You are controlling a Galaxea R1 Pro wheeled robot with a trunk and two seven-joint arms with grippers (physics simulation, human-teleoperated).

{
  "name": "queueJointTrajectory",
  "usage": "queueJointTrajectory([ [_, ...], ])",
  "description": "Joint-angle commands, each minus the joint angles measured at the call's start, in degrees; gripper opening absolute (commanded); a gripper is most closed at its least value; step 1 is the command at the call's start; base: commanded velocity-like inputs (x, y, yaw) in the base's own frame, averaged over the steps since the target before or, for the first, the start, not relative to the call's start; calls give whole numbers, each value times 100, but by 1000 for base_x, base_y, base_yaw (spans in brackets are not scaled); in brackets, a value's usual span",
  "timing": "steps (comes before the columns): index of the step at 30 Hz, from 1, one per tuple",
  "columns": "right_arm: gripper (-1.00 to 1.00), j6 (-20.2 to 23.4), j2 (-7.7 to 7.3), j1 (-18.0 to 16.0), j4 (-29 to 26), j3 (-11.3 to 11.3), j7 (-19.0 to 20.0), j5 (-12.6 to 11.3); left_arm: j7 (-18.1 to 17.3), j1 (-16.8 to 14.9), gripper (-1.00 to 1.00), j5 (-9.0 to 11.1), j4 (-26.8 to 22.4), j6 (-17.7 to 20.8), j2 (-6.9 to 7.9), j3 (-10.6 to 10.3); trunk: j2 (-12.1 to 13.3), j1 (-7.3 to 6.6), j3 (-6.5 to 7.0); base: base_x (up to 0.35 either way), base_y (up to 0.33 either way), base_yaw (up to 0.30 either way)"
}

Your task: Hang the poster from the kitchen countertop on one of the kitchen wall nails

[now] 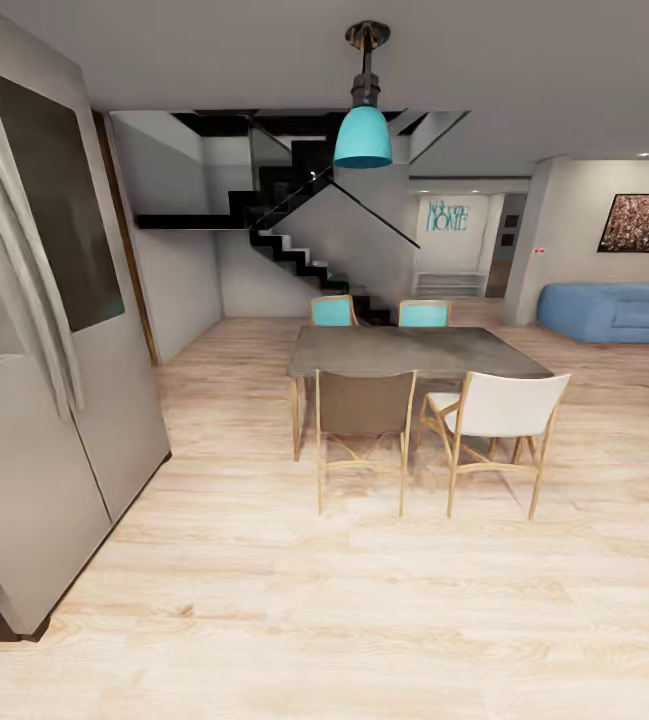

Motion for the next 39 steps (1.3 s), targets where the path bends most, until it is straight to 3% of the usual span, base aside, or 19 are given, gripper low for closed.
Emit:
queueJointTrajectory([
  [1,100,0,0,-1,0,0,0,0,0,-1,100,0,0,0,0,0,-1,0,-3,0,0,0],
  [6,100,24,139,-6,16,-6,68,-25,-49,132,100,0,-129,11,-132,-24,-1,0,-3,0,0,0],
  [23,100,23,140,-6,14,-7,70,-25,-48,132,100,0,-130,11,-132,-23,-1,0,-3,0,0,0],
  [31,100,-235,15,-271,-248,-56,59,-23,10,219,100,-27,-387,-238,-106,47,-1,0,-3,0,0,0],
  [32,100,-536,-10,-632,-2332,-58,54,-18,13,222,100,-30,-3366,-245,-106,49,-1,0,-3,0,0,0],
  [36,100,-570,-130,-659,-2839,-54,43,-13,16,226,100,-34,-3966,-254,-104,63,-1,0,-3,0,0,0],
  [39,100,-621,-169,-652,-2965,-40,29,5,17,227,100,-35,-4089,-261,-100,87,-1,0,-3,0,0,0],
])
